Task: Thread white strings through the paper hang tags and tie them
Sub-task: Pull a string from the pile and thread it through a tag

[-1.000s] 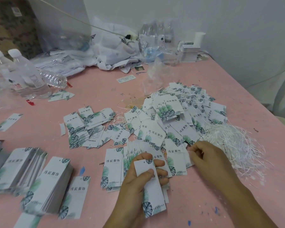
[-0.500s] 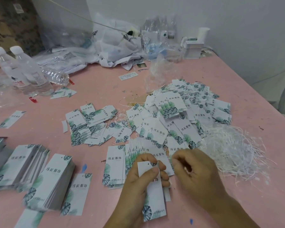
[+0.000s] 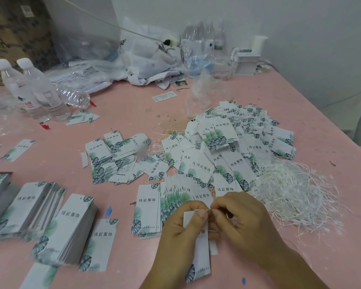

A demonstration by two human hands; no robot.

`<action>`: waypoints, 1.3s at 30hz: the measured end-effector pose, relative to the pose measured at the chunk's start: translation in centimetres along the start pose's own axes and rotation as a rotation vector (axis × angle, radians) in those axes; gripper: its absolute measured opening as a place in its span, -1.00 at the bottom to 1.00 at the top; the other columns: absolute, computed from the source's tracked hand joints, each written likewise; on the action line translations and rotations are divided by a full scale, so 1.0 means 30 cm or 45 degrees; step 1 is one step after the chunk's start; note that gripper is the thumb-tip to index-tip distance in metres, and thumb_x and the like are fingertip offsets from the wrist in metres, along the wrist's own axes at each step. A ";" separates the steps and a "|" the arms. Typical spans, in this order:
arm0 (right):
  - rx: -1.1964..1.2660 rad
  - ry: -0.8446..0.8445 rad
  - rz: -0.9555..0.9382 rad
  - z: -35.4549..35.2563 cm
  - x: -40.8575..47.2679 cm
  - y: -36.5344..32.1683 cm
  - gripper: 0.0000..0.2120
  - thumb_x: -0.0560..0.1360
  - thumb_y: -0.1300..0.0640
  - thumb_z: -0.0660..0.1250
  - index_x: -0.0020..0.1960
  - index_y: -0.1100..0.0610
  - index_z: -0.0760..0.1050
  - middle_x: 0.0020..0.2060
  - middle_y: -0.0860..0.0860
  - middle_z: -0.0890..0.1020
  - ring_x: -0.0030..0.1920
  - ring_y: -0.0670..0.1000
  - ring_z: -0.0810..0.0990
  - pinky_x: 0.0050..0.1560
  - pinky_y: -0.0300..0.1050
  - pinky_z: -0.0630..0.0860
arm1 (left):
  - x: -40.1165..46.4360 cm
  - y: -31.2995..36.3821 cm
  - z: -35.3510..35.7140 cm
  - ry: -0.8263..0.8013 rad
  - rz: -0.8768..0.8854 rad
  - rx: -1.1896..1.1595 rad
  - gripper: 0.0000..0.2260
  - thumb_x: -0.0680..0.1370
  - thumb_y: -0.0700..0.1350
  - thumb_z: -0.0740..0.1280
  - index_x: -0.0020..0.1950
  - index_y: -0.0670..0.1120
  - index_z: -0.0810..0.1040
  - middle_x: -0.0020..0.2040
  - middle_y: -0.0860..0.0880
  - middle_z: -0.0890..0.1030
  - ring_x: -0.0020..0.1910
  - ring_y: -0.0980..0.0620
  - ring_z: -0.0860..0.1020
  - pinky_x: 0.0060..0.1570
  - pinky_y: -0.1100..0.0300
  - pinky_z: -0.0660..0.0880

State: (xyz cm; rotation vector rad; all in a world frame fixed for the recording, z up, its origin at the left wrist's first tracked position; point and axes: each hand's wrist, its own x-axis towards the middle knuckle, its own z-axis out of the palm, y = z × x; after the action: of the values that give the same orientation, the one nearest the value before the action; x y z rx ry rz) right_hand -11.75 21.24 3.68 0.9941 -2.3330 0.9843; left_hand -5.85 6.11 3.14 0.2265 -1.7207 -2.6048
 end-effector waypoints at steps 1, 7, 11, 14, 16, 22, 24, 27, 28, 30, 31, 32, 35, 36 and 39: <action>0.008 -0.032 0.004 -0.006 0.001 0.010 -0.89 0.55 0.10 0.29 -0.16 0.05 0.51 -0.33 -0.13 0.50 -0.31 -0.13 0.43 -0.24 -0.24 0.39 | -0.001 0.002 0.001 0.012 0.010 -0.010 -0.91 0.50 -0.07 0.38 -0.15 -0.05 0.63 -0.19 -0.17 0.68 -0.20 -0.10 0.67 -0.18 0.07 0.62; -0.026 -0.099 0.541 -0.113 -0.008 0.159 -0.89 0.51 0.17 0.36 -0.09 -0.04 0.56 -0.20 -0.22 0.58 -0.18 -0.18 0.54 -0.20 -0.25 0.48 | 0.019 0.035 0.006 0.102 0.050 -0.074 -0.92 0.46 -0.06 0.40 -0.19 -0.04 0.64 -0.16 -0.18 0.67 -0.20 -0.13 0.67 -0.23 0.09 0.61; -0.091 0.001 0.729 -0.167 -0.023 0.258 -0.79 0.52 0.31 0.35 -0.10 0.00 0.57 -0.12 -0.18 0.59 -0.15 -0.22 0.53 -0.20 -0.24 0.44 | 0.056 0.090 0.031 0.111 0.138 -0.045 -0.89 0.51 -0.05 0.37 -0.20 -0.01 0.62 -0.18 -0.13 0.67 -0.19 -0.11 0.68 -0.25 0.11 0.62; -0.176 0.105 0.743 -0.181 -0.025 0.285 -0.83 0.54 0.30 0.34 0.00 0.07 0.62 -0.09 -0.11 0.61 -0.14 -0.16 0.56 -0.18 -0.26 0.42 | 0.084 0.135 0.046 0.121 0.205 -0.042 -0.89 0.51 -0.06 0.36 -0.21 0.00 0.61 -0.19 -0.11 0.67 -0.20 -0.08 0.68 -0.25 0.13 0.61; -0.161 0.195 0.778 -0.186 -0.023 0.294 -0.83 0.53 0.31 0.35 0.03 0.11 0.64 -0.07 -0.08 0.62 -0.09 -0.05 0.58 -0.08 -0.19 0.46 | 0.097 0.163 0.048 0.149 0.224 -0.072 -0.91 0.51 -0.07 0.38 -0.19 -0.01 0.60 -0.18 -0.12 0.67 -0.22 -0.08 0.68 -0.28 0.13 0.61; -0.074 0.504 0.988 -0.257 -0.034 0.329 -0.80 0.57 0.29 0.28 0.07 0.08 0.62 0.00 -0.01 0.63 -0.19 -0.16 0.55 -0.20 -0.49 0.40 | 0.121 0.179 0.000 0.336 0.219 -0.168 -0.81 0.57 -0.14 0.31 -0.22 0.03 0.60 -0.21 -0.10 0.67 -0.24 -0.07 0.69 -0.34 0.14 0.62; -0.079 0.489 1.021 -0.264 -0.027 0.328 -0.76 0.57 0.33 0.26 0.15 0.14 0.60 0.05 0.03 0.62 -0.16 0.00 0.56 -0.26 -0.53 0.37 | 0.119 0.169 -0.004 0.332 0.192 -0.175 -0.84 0.54 -0.11 0.33 -0.23 0.05 0.61 -0.19 -0.12 0.67 -0.23 -0.07 0.68 -0.33 0.13 0.62; -0.042 0.102 1.062 -0.260 -0.019 0.305 -0.49 0.49 0.46 0.19 0.32 0.04 0.48 0.27 -0.01 0.49 -0.01 0.10 0.55 -0.23 -0.38 0.47 | 0.115 0.149 -0.005 0.264 0.110 -0.246 -0.92 0.47 -0.09 0.37 -0.21 0.03 0.62 -0.18 -0.14 0.67 -0.23 -0.08 0.67 -0.31 0.11 0.62; -0.055 -0.034 1.078 -0.269 -0.018 0.294 -0.43 0.47 0.47 0.19 0.35 -0.01 0.43 0.37 -0.06 0.42 0.16 0.10 0.52 -0.05 -0.23 0.50 | 0.114 0.142 -0.009 0.251 0.084 -0.264 -0.94 0.46 -0.09 0.38 -0.21 0.01 0.62 -0.19 -0.15 0.67 -0.24 -0.09 0.67 -0.31 0.11 0.62; -0.119 -0.081 1.032 -0.303 -0.013 0.281 -0.38 0.43 0.51 0.18 0.30 -0.07 0.43 0.45 -0.13 0.34 0.41 0.03 0.34 0.28 -0.04 0.35 | 0.115 0.136 -0.020 0.230 0.046 -0.290 -0.96 0.43 -0.09 0.41 -0.20 -0.03 0.62 -0.20 -0.17 0.65 -0.25 -0.10 0.66 -0.33 0.12 0.61; -0.172 -0.010 0.985 -0.320 -0.006 0.267 -0.38 0.41 0.53 0.17 0.23 -0.09 0.47 0.44 -0.14 0.36 0.43 0.00 0.30 0.33 -0.02 0.28 | 0.114 0.133 -0.026 0.217 0.033 -0.301 -0.95 0.42 -0.08 0.42 -0.19 -0.04 0.61 -0.20 -0.18 0.64 -0.25 -0.10 0.65 -0.34 0.13 0.60; -0.233 0.101 0.933 -0.330 0.005 0.246 -0.40 0.38 0.54 0.17 0.13 -0.11 0.49 0.40 -0.13 0.40 0.42 0.00 0.31 0.32 -0.02 0.27 | 0.113 0.131 -0.032 0.200 0.019 -0.310 -0.94 0.41 -0.08 0.43 -0.19 -0.05 0.60 -0.20 -0.19 0.63 -0.26 -0.11 0.65 -0.34 0.13 0.59; -0.167 0.381 0.772 -0.285 0.041 0.148 -0.51 0.42 0.44 0.18 0.00 -0.16 0.48 0.21 -0.18 0.54 0.19 -0.01 0.49 0.13 -0.04 0.39 | 0.115 0.122 -0.047 0.105 -0.042 -0.324 -0.92 0.46 -0.14 0.46 -0.16 -0.08 0.58 -0.19 -0.21 0.61 -0.26 -0.13 0.62 -0.36 0.11 0.57; 0.015 0.386 0.753 -0.249 0.049 0.113 -0.56 0.48 0.39 0.22 0.04 -0.17 0.50 0.17 -0.23 0.56 0.13 -0.06 0.54 0.08 -0.09 0.45 | 0.116 0.117 -0.048 0.072 -0.071 -0.327 -0.91 0.46 -0.14 0.46 -0.15 -0.08 0.57 -0.18 -0.22 0.60 -0.26 -0.15 0.61 -0.35 0.10 0.57; 0.723 0.099 0.787 -0.122 0.050 0.026 -0.65 0.53 0.12 0.35 0.25 -0.18 0.46 0.17 -0.20 0.60 0.21 -0.18 0.56 0.15 -0.26 0.54 | 0.119 0.100 -0.038 -0.012 -0.147 -0.289 -0.91 0.46 -0.10 0.44 -0.13 -0.08 0.57 -0.14 -0.24 0.60 -0.23 -0.17 0.61 -0.30 0.09 0.56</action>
State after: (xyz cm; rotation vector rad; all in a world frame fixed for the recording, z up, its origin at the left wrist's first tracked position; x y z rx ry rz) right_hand -12.97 23.66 6.65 0.3686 -2.3833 1.9576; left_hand -9.46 3.57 5.04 0.3184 -1.4375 -2.8575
